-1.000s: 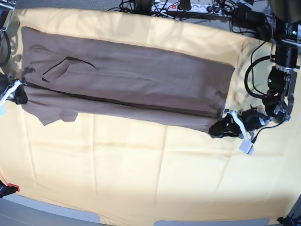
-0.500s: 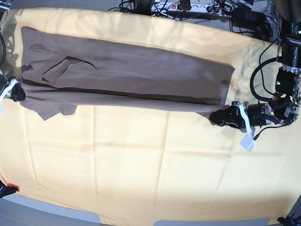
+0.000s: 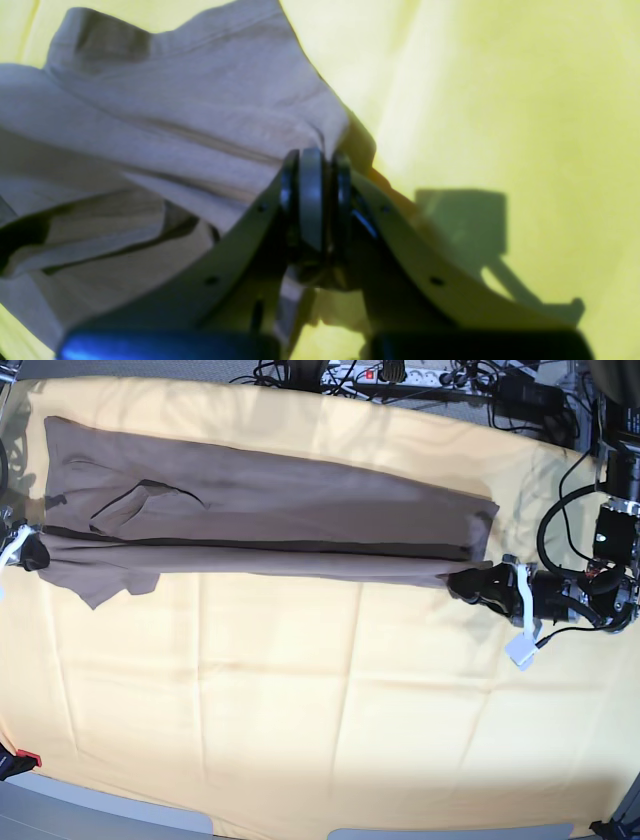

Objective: Fold the T-shirt properly
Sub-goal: 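Release and regrasp the folded edge with both grippers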

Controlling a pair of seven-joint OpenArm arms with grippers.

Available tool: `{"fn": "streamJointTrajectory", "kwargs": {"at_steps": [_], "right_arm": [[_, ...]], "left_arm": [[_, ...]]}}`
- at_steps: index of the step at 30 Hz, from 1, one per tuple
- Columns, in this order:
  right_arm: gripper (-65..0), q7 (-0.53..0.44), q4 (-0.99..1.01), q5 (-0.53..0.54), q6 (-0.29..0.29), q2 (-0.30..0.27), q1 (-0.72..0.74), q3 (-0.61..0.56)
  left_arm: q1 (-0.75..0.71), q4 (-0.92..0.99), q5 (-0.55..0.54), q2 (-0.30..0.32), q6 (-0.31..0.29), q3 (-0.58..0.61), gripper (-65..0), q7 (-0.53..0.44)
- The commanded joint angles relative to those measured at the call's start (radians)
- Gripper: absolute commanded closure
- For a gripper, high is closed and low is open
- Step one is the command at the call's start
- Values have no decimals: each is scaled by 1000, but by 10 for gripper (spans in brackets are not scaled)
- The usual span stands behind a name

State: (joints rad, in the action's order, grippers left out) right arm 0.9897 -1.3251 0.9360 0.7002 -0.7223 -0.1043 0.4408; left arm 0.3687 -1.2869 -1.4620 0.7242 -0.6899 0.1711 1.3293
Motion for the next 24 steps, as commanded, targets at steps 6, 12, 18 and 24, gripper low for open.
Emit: {"fn": "streamJointTrajectory", "kwargs": {"at_steps": [6,12,18,24], "right_arm": [[0,4,-17,7,-2,-45,13,10],[0,26,-17,8,-2,-46,0,10],[0,17,-17,7,-2,-45,-36,10],[-325,-10,-17,8,-2,-46,-28,10]], "left_arm": [[-11,-24,-22,38,-8,-8,0,11],[-81,-25,-22,46,-8,-9,0,11],[-86,-25,-22,48,-8,-9,0,-44],[-90,-25,-22,43,-8,-9,-253,-79]]}}
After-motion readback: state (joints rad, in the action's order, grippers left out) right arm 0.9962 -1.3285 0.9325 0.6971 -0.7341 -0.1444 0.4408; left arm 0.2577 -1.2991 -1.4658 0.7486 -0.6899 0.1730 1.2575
